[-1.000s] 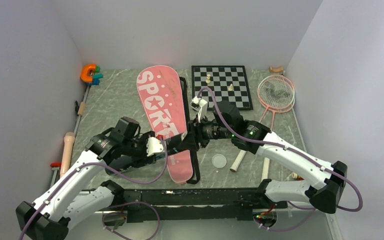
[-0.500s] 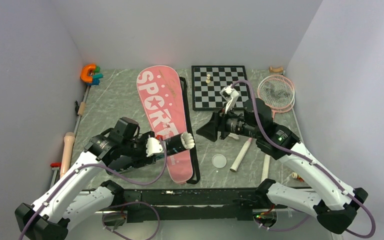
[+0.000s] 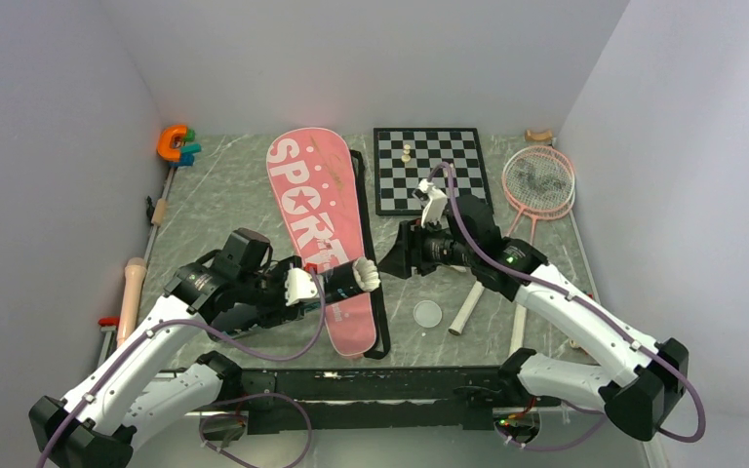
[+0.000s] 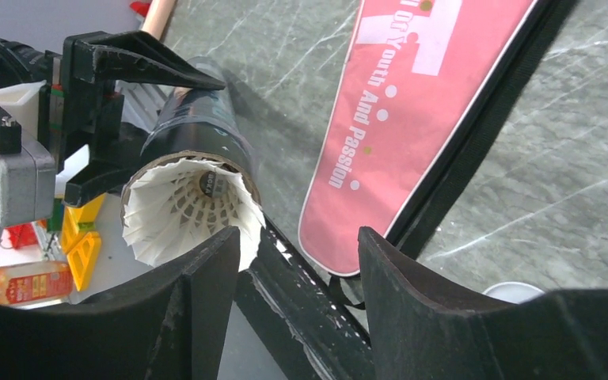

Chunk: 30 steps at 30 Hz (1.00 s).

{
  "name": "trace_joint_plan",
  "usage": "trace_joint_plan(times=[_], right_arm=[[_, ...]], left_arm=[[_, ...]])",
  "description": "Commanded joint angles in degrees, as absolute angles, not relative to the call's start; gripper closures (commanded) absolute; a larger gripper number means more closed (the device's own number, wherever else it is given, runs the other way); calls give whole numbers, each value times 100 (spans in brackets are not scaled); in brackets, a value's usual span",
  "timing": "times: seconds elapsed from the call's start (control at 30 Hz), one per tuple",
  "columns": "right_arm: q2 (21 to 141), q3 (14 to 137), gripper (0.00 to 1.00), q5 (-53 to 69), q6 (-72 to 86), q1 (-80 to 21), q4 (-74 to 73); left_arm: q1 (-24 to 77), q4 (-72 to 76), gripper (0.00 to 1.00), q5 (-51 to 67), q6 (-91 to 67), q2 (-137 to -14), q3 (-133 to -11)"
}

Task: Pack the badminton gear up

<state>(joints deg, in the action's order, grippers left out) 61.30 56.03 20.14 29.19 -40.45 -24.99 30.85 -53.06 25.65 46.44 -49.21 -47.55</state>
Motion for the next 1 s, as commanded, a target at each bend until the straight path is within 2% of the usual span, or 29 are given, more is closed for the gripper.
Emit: trace_joint_plan(times=[0.0, 0.4, 0.63, 0.8, 0.97], right_arm=[[6263, 5483, 39, 2291, 3125, -4084, -1882], [7087, 5459, 41, 2241, 3227, -4438, -1231], [7304, 5839, 30, 2235, 3285, -4526, -1164], [6504, 5809, 24, 2330, 3285, -3710, -1566], [5975, 5701, 12, 2259, 3097, -2538, -2202]], left_arm=[[3106, -5138, 68, 2809, 4660, -4849, -4983], [3105, -5133, 68, 2862, 4622, -4966, -5173], [3108, -5146, 68, 2824, 4656, -5016, -5171], [3110, -5135, 68, 2800, 4687, -4986, -5045], [3113, -5143, 68, 2762, 4725, -4970, -4992]])
